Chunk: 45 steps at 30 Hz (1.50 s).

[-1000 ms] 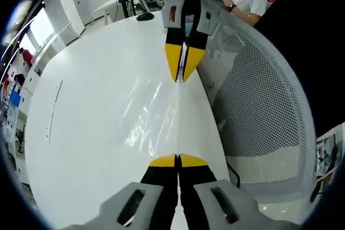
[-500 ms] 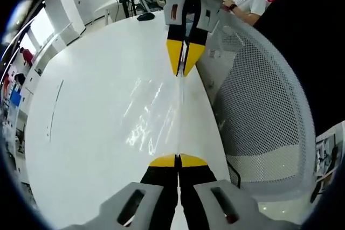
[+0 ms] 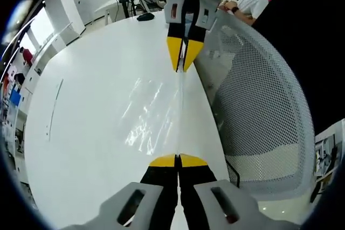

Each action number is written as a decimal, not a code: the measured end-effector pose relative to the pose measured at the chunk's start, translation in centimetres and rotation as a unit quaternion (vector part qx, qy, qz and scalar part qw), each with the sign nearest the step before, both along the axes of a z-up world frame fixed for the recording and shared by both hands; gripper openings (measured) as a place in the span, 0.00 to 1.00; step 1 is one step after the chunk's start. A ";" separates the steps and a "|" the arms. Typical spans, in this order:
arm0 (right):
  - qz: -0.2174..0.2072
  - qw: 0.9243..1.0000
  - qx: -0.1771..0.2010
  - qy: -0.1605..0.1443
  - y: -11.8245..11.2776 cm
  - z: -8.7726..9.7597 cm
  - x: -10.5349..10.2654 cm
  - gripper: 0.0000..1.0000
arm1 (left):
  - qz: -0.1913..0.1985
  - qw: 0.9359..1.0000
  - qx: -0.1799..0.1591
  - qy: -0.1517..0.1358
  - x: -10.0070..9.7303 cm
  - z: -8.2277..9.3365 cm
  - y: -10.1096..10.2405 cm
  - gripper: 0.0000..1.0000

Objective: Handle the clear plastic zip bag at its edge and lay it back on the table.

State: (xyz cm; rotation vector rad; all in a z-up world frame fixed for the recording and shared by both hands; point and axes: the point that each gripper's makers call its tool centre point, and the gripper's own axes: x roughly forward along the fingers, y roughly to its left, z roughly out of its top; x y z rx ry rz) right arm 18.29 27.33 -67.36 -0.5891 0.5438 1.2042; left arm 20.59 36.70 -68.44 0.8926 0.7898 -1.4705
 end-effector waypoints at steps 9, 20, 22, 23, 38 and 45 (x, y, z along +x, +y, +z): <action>-0.003 1.000 0.003 0.001 -0.2 0.1 -0.3 0.00 | 0.001 1.000 -0.001 0.000 0.2 0.0 0.2 0.00; -0.007 1.000 0.006 0.000 -0.8 0.3 -0.5 0.00 | -0.001 1.000 -0.002 -0.001 0.1 0.2 0.3 0.00; -0.008 1.000 0.008 0.001 -0.7 0.4 -0.5 0.00 | -0.002 1.000 0.000 -0.002 0.1 0.3 0.4 0.00; -0.007 1.000 0.007 0.001 -0.7 0.3 -0.5 0.00 | -0.002 1.000 0.000 -0.003 0.1 0.3 0.4 0.00; 0.004 1.000 -0.013 0.011 -0.8 -0.8 -1.4 0.00 | -0.032 0.998 -0.008 -0.044 0.0 0.4 -0.2 0.00; 0.000 1.000 -0.006 0.023 -0.6 -0.8 -1.8 0.01 | -0.036 0.998 -0.026 -0.047 -0.5 0.6 -0.5 0.00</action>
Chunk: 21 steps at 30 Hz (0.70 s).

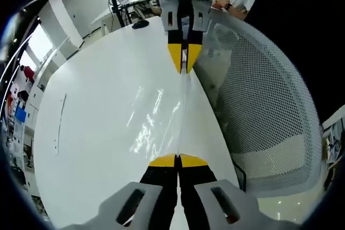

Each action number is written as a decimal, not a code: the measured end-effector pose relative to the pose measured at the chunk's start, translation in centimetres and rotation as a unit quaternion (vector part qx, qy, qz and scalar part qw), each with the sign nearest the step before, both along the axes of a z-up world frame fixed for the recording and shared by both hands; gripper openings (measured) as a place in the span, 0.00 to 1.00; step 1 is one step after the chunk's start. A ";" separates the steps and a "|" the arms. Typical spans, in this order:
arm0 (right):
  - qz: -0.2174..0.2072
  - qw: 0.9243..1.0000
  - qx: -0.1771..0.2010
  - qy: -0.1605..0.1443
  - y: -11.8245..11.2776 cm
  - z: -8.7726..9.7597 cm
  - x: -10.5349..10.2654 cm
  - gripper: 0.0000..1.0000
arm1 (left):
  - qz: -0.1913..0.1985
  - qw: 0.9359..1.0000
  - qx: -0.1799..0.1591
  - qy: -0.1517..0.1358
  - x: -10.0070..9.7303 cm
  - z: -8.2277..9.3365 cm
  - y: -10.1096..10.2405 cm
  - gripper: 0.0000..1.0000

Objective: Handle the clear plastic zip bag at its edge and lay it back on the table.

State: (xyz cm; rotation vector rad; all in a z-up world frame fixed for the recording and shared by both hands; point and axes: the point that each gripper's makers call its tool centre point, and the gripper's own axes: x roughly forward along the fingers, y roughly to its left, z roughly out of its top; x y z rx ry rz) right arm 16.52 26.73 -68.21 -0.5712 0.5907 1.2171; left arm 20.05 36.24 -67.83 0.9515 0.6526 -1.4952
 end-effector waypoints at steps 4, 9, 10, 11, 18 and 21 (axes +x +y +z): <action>0.003 1.000 0.012 0.001 0.5 0.6 0.1 0.11 | -0.006 1.000 -0.007 -0.006 -0.2 0.2 -0.6 0.00; 0.002 1.000 0.028 -0.002 0.9 1.6 0.5 0.11 | -0.015 1.000 0.000 -0.010 -0.5 0.0 -0.9 0.00; 0.001 1.000 0.030 -0.002 0.8 1.7 0.5 0.12 | -0.017 1.000 0.000 -0.012 -0.5 0.0 -0.9 0.00; 0.001 1.000 0.031 -0.001 0.8 1.9 0.6 0.12 | -0.017 1.000 0.001 -0.012 -0.6 0.0 -0.9 0.00; -0.003 0.999 0.038 0.004 0.6 2.7 0.8 0.12 | -0.018 1.000 0.000 -0.017 -0.7 0.2 -0.8 0.00; -0.002 0.999 0.040 0.006 0.7 2.9 0.9 0.12 | -0.018 1.000 0.001 -0.021 -0.6 0.2 -0.8 0.00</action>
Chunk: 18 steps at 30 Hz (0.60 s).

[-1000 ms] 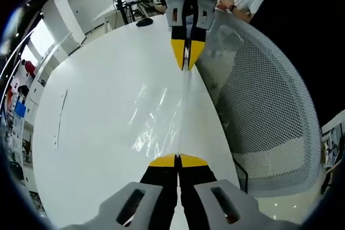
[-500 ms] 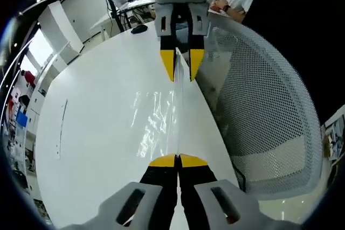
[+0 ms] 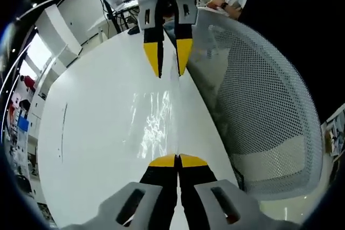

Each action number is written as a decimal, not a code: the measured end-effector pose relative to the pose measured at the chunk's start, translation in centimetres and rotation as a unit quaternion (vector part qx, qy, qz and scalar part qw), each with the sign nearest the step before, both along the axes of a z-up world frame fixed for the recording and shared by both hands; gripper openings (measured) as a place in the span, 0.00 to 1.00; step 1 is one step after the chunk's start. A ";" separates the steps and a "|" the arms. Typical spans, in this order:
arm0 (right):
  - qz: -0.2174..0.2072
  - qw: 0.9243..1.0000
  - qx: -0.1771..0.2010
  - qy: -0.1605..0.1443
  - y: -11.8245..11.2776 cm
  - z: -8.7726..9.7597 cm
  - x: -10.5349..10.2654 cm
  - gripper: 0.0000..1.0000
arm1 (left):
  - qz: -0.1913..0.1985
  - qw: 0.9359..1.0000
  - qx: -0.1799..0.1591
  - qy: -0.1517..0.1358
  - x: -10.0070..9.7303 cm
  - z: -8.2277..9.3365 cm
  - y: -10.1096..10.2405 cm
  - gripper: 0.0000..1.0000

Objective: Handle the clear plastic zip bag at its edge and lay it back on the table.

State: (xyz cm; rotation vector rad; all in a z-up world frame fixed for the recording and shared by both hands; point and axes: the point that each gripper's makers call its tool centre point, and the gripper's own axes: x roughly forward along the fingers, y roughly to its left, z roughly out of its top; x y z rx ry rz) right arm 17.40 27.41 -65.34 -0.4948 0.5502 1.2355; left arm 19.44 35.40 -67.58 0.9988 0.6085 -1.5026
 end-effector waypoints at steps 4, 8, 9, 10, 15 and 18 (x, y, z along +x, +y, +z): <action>0.001 1.000 0.006 0.003 0.3 0.4 -0.1 0.12 | 0.002 1.000 -0.003 0.000 0.0 0.2 -0.2 0.00; 0.002 1.000 0.011 0.005 0.5 0.8 -0.1 0.12 | 0.004 1.000 -0.004 -0.001 0.0 0.4 -0.5 0.00; 0.002 1.000 0.013 0.006 0.5 0.8 -0.1 0.12 | 0.003 1.000 -0.004 -0.001 0.0 0.5 -0.6 0.00; 0.002 1.000 0.014 0.006 0.6 0.9 -0.1 0.12 | 0.002 1.000 -0.004 -0.003 0.0 0.5 -0.7 0.00; 0.002 1.000 0.016 0.004 0.6 1.3 0.1 0.12 | -0.001 1.000 -0.002 -0.005 0.0 0.5 -0.9 0.00; 0.001 1.000 0.015 0.000 0.5 1.5 0.3 0.11 | -0.004 1.000 0.001 -0.006 0.0 0.5 -1.0 0.00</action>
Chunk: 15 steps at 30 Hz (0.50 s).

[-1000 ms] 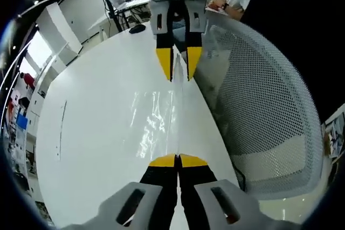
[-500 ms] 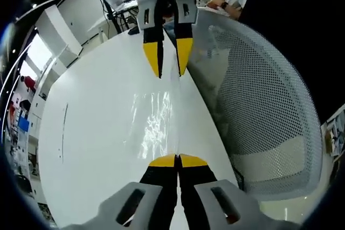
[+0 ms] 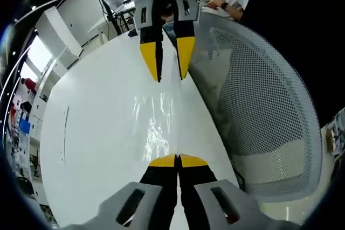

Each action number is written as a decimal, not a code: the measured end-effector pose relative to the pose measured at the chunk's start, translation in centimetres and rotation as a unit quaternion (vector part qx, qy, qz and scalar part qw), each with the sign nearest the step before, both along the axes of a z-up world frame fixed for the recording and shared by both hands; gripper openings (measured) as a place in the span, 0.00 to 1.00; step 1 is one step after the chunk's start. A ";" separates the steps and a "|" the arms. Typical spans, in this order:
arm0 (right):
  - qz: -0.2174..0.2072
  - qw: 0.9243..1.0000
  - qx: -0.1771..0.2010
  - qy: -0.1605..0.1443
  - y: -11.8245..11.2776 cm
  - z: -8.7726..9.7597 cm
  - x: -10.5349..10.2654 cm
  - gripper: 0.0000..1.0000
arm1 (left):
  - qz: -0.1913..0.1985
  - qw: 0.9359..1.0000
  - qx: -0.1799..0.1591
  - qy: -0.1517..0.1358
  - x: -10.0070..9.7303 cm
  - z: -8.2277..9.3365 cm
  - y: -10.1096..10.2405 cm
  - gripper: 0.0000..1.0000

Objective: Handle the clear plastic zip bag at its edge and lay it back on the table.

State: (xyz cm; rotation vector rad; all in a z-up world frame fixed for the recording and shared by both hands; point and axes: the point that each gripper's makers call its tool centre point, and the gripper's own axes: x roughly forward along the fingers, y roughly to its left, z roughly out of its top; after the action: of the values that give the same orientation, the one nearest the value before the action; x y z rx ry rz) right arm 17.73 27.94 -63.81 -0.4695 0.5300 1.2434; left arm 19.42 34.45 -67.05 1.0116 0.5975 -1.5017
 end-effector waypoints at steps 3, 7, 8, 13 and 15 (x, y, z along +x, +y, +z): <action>-0.004 1.000 -0.005 0.000 0.0 -0.1 0.3 0.10 | -0.004 1.000 0.003 -0.002 -0.1 0.0 -0.2 0.00; -0.005 1.000 -0.012 0.003 0.2 -0.6 0.3 0.11 | -0.007 1.000 0.001 -0.003 -0.1 0.2 -0.5 0.00; -0.003 1.000 -0.018 0.002 0.2 -0.9 0.3 0.11 | -0.007 1.000 0.000 -0.003 -0.1 0.2 -0.6 0.00; -0.003 1.000 -0.025 -0.006 0.4 -1.6 0.2 0.09 | -0.009 1.000 -0.002 -0.005 -0.2 0.5 -0.8 0.00; -0.005 1.000 -0.026 -0.001 0.4 -1.9 0.2 0.09 | -0.010 1.000 0.000 -0.008 -0.3 0.6 -0.8 0.00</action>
State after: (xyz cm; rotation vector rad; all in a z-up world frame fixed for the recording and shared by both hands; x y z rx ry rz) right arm 17.90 28.35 -65.73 -0.5112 0.5639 1.2222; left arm 19.09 33.65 -66.47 1.0312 0.5773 -1.5099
